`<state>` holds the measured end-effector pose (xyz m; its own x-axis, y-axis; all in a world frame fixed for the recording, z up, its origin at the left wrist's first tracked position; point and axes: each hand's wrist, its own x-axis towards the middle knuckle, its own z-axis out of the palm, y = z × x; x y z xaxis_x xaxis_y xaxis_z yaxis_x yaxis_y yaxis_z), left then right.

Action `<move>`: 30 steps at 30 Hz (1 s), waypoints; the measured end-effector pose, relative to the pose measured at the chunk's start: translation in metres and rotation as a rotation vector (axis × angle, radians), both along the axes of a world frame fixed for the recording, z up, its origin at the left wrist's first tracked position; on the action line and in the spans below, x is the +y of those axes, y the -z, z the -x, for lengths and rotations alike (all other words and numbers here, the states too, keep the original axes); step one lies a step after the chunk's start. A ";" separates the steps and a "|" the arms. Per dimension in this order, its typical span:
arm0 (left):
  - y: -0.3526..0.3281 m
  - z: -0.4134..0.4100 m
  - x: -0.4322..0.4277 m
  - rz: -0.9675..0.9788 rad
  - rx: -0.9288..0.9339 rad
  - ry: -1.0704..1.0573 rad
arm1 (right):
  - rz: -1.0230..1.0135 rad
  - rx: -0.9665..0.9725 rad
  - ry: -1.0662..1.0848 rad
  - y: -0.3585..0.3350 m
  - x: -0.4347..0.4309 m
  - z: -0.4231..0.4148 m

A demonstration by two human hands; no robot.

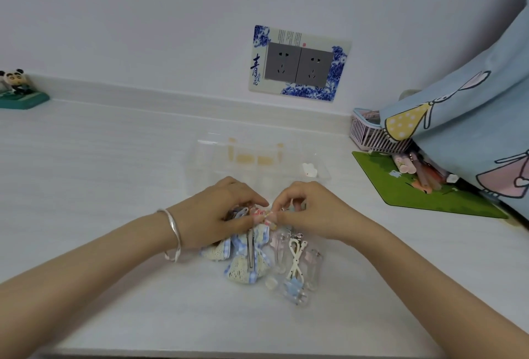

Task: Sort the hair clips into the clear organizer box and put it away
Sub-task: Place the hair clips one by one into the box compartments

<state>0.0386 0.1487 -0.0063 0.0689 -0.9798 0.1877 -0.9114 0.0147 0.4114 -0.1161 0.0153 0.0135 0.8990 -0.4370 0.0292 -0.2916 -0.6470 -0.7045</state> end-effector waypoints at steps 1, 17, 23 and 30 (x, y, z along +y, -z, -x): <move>-0.002 -0.002 -0.001 0.035 0.011 0.007 | -0.064 -0.032 0.011 -0.002 0.000 0.001; -0.049 0.014 -0.065 0.358 0.606 -0.048 | -0.451 -0.553 0.229 -0.046 -0.043 0.007; -0.039 0.006 -0.088 0.340 0.067 -0.108 | -0.361 -0.532 0.273 -0.059 -0.084 0.002; -0.023 -0.009 -0.082 0.328 -0.143 -0.124 | -0.100 -0.255 0.146 -0.053 -0.103 -0.017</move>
